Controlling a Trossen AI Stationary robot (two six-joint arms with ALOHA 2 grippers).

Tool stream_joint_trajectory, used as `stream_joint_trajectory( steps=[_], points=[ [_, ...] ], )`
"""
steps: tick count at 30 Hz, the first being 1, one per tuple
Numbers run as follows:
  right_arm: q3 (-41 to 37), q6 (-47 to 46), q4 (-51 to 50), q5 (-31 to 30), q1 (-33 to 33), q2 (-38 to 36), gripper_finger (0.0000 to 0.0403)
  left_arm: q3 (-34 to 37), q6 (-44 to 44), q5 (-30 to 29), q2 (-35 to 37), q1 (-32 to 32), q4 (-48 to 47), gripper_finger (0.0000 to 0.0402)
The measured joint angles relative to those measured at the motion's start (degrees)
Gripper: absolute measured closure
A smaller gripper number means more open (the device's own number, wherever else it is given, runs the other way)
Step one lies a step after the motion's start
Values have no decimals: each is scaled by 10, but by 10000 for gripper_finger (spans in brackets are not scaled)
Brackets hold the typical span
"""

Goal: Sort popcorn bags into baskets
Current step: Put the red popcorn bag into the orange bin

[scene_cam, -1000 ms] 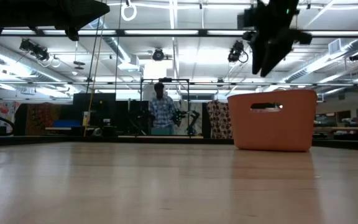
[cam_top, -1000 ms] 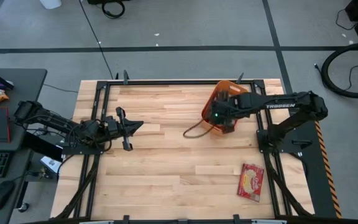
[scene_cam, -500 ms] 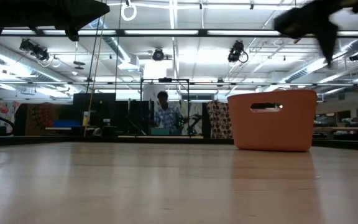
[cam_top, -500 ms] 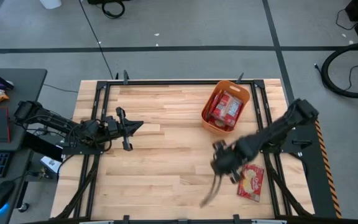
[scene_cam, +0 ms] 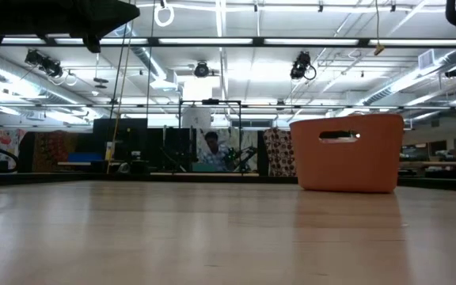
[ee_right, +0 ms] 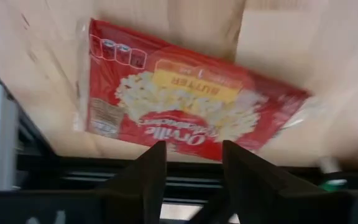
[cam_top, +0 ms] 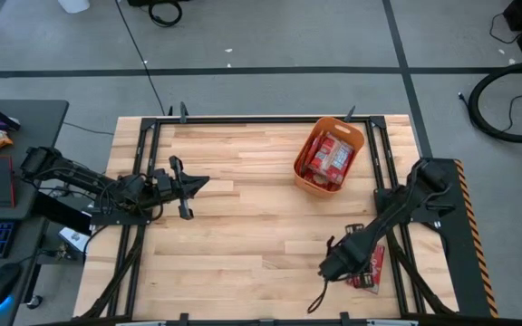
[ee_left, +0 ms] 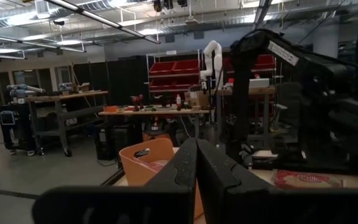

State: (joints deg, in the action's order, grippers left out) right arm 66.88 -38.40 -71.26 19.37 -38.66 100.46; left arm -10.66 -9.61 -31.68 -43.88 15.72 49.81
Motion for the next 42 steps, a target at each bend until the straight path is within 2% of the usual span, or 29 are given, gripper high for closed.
stream_joint_trajectory(
  steps=[5, 8, 11, 15, 22, 23, 27, 29, 34, 39, 42],
  points=[
    [-84, -109, 91, 18, 0, -58, 242, 0, 0, 0, 0, 0, -8, 390],
    [-126, -152, 116, 48, 5, -66, 243, 0, 0, 0, 0, 0, -8, 390],
    [-156, -161, 127, 81, 9, -55, 243, 0, 0, 0, 0, 0, -8, 390],
    [-168, -141, 141, 70, 27, -29, 243, 0, 0, 0, 0, 0, -8, 390],
    [-149, -38, 220, -27, 89, -7, 243, 0, 0, 0, 0, 0, -8, 390],
    [-137, -21, 226, -62, 101, -7, 243, 0, 0, 0, 0, 0, -8, 390],
    [-74, 27, 204, -267, 134, -14, 244, 0, 0, 0, 0, 0, -8, 390],
    [-34, 70, 199, -326, 138, -23, 245, 0, 0, 0, 0, 0, -8, 390],
    [26, 184, 196, -377, 140, -22, 245, 0, 0, 0, 0, 0, -8, 390],
    [6, 291, 207, -415, 137, -20, 245, 0, 0, 0, 0, 0, -8, 390],
    [-7, 292, 256, -445, 144, -20, 245, 0, 0, 0, 0, 0, -8, 390]
  ],
)
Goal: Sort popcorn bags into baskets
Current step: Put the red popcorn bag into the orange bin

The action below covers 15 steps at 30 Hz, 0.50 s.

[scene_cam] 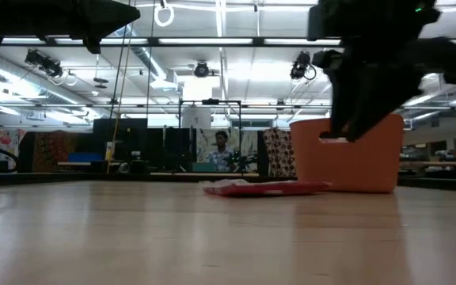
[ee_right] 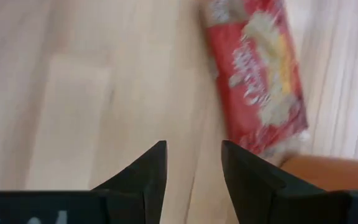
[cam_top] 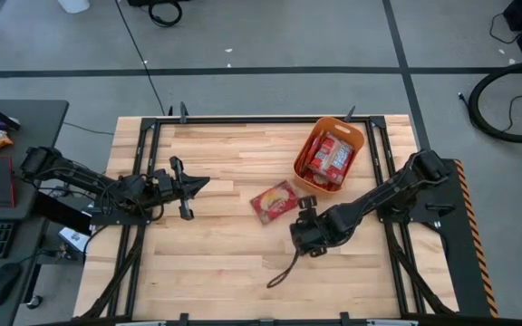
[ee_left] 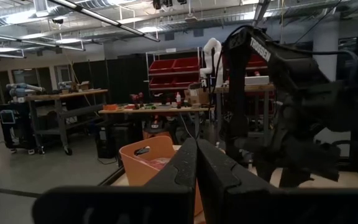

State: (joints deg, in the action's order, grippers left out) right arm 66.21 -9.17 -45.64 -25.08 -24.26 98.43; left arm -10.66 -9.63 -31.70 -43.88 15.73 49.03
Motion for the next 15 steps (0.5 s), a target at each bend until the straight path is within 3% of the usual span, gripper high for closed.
stream_joint_trajectory(
  steps=[15],
  points=[
    [0, 116, 158, 7, 96, 85, 245, 1, 0, 0, 0, 0, -10, 390]
  ],
)
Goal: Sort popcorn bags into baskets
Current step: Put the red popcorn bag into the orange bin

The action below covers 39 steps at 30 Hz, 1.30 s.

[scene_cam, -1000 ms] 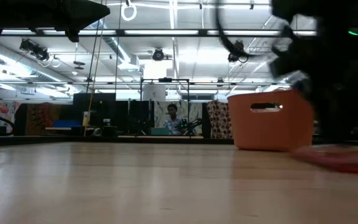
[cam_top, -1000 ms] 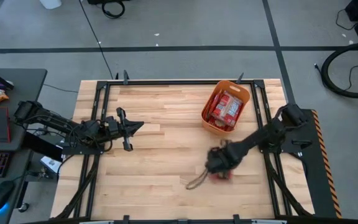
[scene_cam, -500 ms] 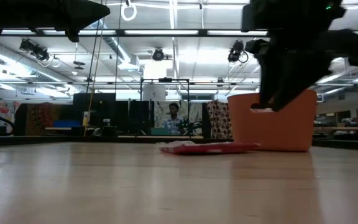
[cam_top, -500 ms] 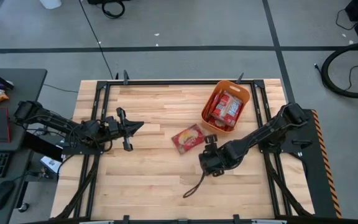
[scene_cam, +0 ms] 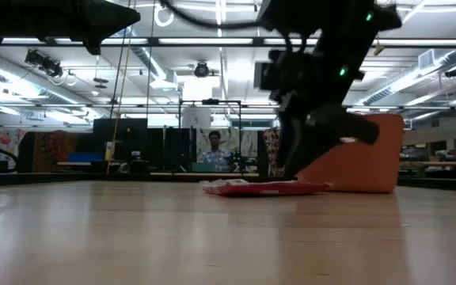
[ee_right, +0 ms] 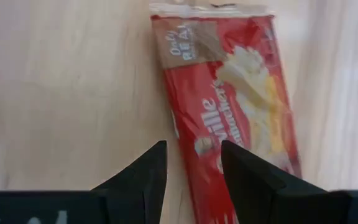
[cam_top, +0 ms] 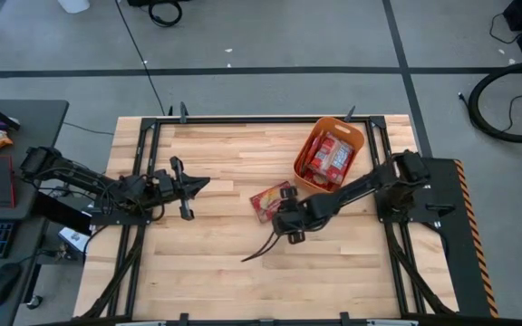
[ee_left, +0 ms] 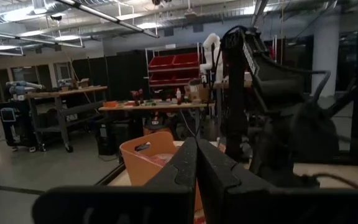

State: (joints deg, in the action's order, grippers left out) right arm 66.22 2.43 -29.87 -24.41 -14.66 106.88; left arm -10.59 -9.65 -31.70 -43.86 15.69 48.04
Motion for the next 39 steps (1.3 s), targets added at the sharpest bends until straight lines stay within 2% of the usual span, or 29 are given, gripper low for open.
stream_joint_trajectory(
  steps=[5, 9, 12, 18, 23, 27, 33, 39],
  points=[
    [0, 38, 21, -22, 21, 40, 245, 0, 0, 0, 0, -1, 0, 390],
    [3, 67, 22, -14, 31, 52, 256, 0, 0, 0, 0, -1, 0, 390],
    [2, 73, 24, -5, 33, 51, 292, 0, 0, 0, 0, -1, 0, 390],
    [1, 79, 25, -3, 34, 47, 390, 0, 0, 0, 0, -1, 0, 390],
    [30, 83, -37, -18, 16, 37, 388, 0, 0, 0, 0, -1, -1, 390],
    [77, 122, -110, -71, -3, 11, 397, 0, 0, 0, 0, -1, -1, 390],
    [150, 158, -190, -188, -32, -39, 395, 0, 0, 0, 0, -1, -2, 390],
    [150, 129, -284, -248, -35, -118, 398, 0, 0, 0, 0, -1, -1, 390]
  ],
)
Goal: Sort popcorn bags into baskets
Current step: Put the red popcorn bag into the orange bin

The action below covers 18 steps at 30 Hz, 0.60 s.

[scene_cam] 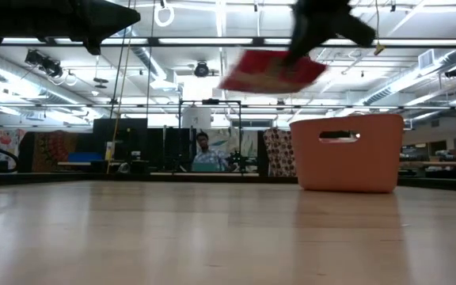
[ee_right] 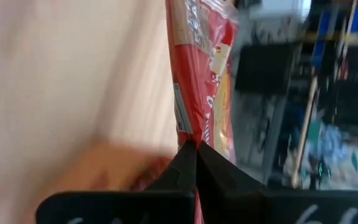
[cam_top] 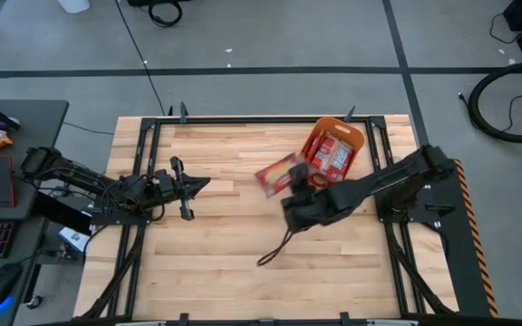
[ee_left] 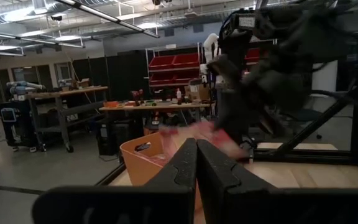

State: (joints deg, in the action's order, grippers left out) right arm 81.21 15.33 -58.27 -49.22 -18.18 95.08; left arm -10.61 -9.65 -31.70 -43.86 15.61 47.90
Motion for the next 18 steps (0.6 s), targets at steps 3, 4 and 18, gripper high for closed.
stream_joint_trajectory(
  steps=[3, 4, 18],
  points=[
    [-36, -42, -70, -4, 12, -44, 398, 0, 0, 0, 0, 0, 0, 390],
    [-54, -45, -81, -4, 15, -61, 398, 0, 0, 0, 0, 0, 0, 390],
    [-281, 174, -95, 87, 116, -295, 392, 0, 0, 0, 0, 0, 0, 390]
  ],
)
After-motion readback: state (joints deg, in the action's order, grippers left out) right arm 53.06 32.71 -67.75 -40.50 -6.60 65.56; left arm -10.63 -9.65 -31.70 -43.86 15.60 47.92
